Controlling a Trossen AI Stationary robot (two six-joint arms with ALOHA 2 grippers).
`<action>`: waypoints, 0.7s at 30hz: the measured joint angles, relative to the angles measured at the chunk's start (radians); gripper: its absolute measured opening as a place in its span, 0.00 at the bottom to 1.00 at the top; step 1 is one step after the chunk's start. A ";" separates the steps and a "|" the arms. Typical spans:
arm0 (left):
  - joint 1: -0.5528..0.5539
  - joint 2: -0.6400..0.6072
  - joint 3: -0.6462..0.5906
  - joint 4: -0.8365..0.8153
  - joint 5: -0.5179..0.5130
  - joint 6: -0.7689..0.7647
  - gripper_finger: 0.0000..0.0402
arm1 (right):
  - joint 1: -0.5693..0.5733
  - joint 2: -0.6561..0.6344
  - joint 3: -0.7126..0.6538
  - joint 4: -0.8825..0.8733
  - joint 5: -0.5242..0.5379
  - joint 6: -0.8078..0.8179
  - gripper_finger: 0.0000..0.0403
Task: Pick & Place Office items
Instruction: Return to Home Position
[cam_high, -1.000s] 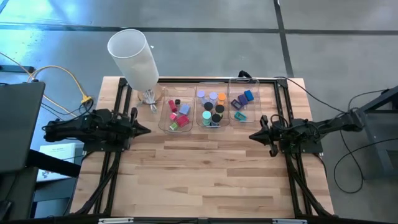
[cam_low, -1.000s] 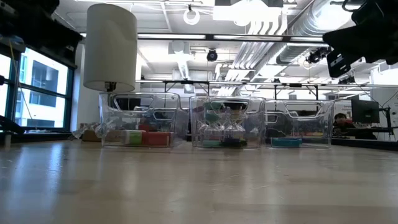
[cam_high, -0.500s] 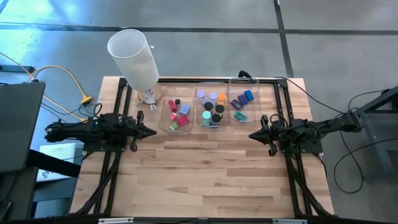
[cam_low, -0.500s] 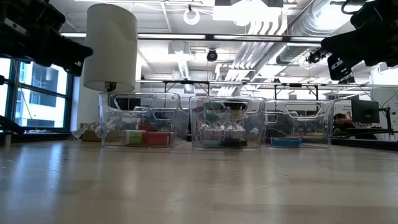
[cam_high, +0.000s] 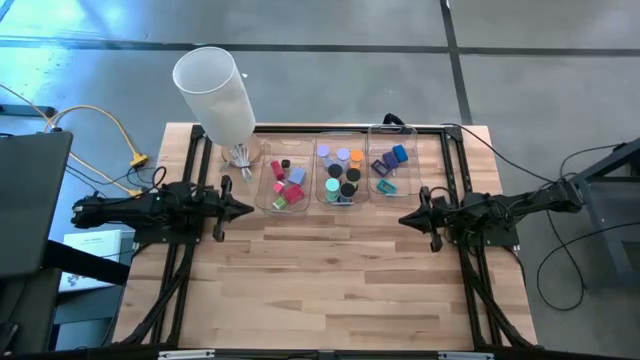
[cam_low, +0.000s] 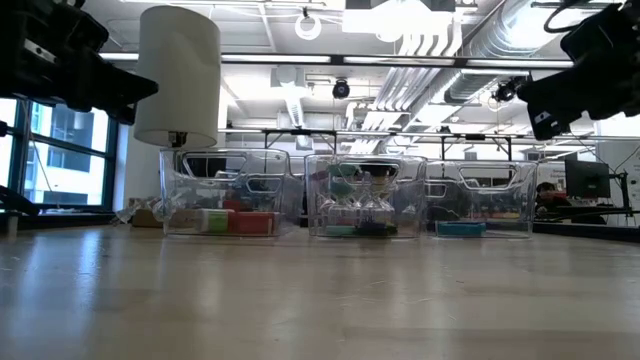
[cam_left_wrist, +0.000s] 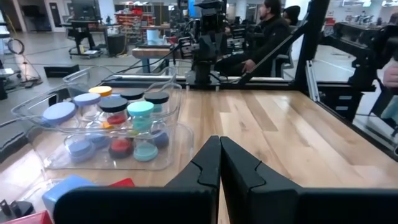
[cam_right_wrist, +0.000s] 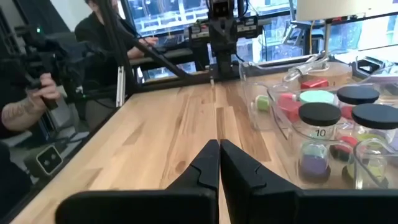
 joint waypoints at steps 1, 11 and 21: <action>0.000 0.000 0.000 0.000 -0.002 0.003 0.00 | 0.000 0.000 0.000 0.006 0.000 0.001 0.00; 0.000 0.000 -0.001 -0.004 -0.010 -0.005 0.00 | 0.000 0.000 -0.001 -0.023 0.038 -0.036 0.00; 0.000 0.000 -0.004 0.041 -0.006 -0.006 0.00 | 0.000 0.001 -0.002 -0.034 0.044 -0.042 0.00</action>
